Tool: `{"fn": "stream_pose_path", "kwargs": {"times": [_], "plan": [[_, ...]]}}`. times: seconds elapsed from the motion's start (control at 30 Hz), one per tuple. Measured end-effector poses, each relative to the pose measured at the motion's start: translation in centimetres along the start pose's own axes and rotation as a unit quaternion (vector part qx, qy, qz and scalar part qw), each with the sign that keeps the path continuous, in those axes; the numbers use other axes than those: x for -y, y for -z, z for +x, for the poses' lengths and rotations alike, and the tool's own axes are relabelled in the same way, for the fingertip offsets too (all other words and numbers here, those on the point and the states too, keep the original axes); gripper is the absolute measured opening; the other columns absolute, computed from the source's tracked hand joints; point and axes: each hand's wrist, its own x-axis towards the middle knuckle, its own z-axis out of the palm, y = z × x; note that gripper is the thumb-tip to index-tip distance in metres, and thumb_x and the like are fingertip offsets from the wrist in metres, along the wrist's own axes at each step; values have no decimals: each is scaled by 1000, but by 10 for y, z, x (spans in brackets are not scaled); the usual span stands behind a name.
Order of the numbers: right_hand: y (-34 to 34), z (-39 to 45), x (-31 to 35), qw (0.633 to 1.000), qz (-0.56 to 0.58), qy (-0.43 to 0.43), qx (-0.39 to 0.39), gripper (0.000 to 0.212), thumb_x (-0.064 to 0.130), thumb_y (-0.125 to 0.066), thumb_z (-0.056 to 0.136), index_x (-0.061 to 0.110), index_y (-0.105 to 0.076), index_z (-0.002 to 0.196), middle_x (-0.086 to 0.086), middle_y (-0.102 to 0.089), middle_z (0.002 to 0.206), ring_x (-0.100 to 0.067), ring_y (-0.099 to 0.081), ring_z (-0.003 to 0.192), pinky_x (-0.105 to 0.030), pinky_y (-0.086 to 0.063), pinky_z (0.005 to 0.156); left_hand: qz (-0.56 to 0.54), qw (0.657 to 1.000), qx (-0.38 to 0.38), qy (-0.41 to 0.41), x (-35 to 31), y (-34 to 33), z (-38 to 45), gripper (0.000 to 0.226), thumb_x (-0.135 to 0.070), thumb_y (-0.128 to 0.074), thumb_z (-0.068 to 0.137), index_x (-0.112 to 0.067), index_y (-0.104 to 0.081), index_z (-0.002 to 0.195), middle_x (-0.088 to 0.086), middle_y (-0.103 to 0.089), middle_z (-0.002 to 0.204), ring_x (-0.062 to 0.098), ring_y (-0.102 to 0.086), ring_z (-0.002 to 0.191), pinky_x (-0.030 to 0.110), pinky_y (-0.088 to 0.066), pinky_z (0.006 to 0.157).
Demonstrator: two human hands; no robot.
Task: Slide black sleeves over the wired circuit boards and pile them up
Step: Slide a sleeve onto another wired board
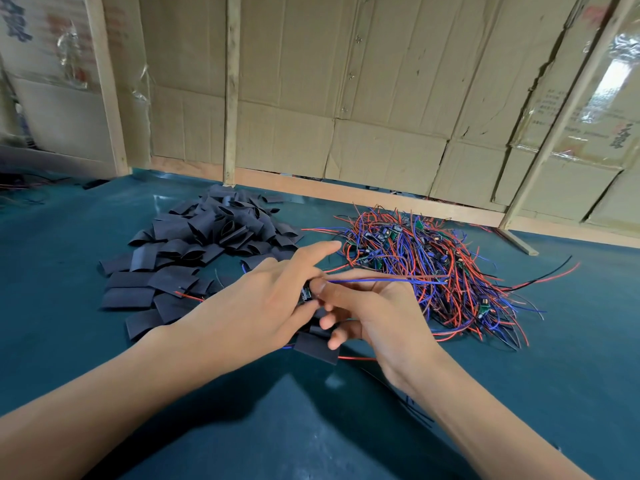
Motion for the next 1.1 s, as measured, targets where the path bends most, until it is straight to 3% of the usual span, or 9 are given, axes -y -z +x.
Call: {"fn": "stream_pose_path", "kwargs": {"times": [0.13,0.27,0.37,0.47,0.73,0.8,0.87,1.0,1.1], "plan": [[3,3,-2,999,15,8,-29,12,7,-76,84,-5,-73,87,-15,-64,69,-23,-61,56,-27,-49,43,-98,994,-14,51,5,-4,-1,77,-19,-72,88,-48,-23,139,-34,-54,126,-2,-54,114,8,-37,92],[7,4,-1,996,76,-21,-36,8,6,-73,85,-2,-75,87,-15,-67,72,-25,-66,60,-28,-52,45,-61,994,-80,30,13,-6,1,54,-12,-77,80,-24,-50,124,-13,-52,126,0,-54,118,27,-49,91],[8,4,-1,992,116,-36,-23,9,7,-71,86,-1,-72,91,-18,-72,77,-26,-71,66,-28,-54,49,-18,995,-88,32,15,-4,1,33,-22,-73,84,-20,-63,115,-12,-57,117,4,-60,102,34,-54,83],[10,8,-2,991,125,-33,-14,8,4,-67,87,0,-74,88,-22,-72,80,-29,-72,67,-30,-56,50,-9,996,-82,31,15,-3,1,32,-21,-76,84,-18,-68,115,-10,-65,108,9,-64,92,35,-55,79],[19,16,-6,997,66,-28,15,13,0,-67,85,4,-79,83,-18,-68,74,-26,-68,61,-31,-54,49,-3,998,-67,18,10,-2,0,34,-13,-79,83,-12,-72,116,-4,-70,111,12,-67,97,29,-51,86],[22,18,-4,998,64,-26,12,8,7,-74,81,4,-79,87,-12,-63,68,-24,-62,54,-29,-50,44,-12,998,-58,23,10,-2,-1,33,-16,-78,84,-13,-72,116,-5,-69,110,11,-66,91,28,-53,83],[28,20,1,998,68,-2,-7,27,22,-79,71,4,-77,91,-6,-56,61,-21,-54,48,-27,-43,40,-21,998,-44,31,9,-2,-1,33,-21,-77,85,-16,-72,117,-8,-68,110,3,-60,84,21,-50,80],[53,24,20,997,56,44,-37,20,33,-76,69,13,-75,71,-1,-47,53,-18,-42,43,-25,-33,40,-40,998,-20,44,11,-5,-2,35,-33,-70,90,-23,-68,124,-16,-65,115,-1,-58,105,20,-44,95],[86,24,37,996,-45,39,69,17,24,-80,71,9,-73,68,-7,-50,50,-19,-42,41,-23,-35,40,-72,997,2,36,11,-9,-3,37,-40,-67,92,-28,-66,127,-20,-64,115,-3,-55,110,17,-41,96]]}}
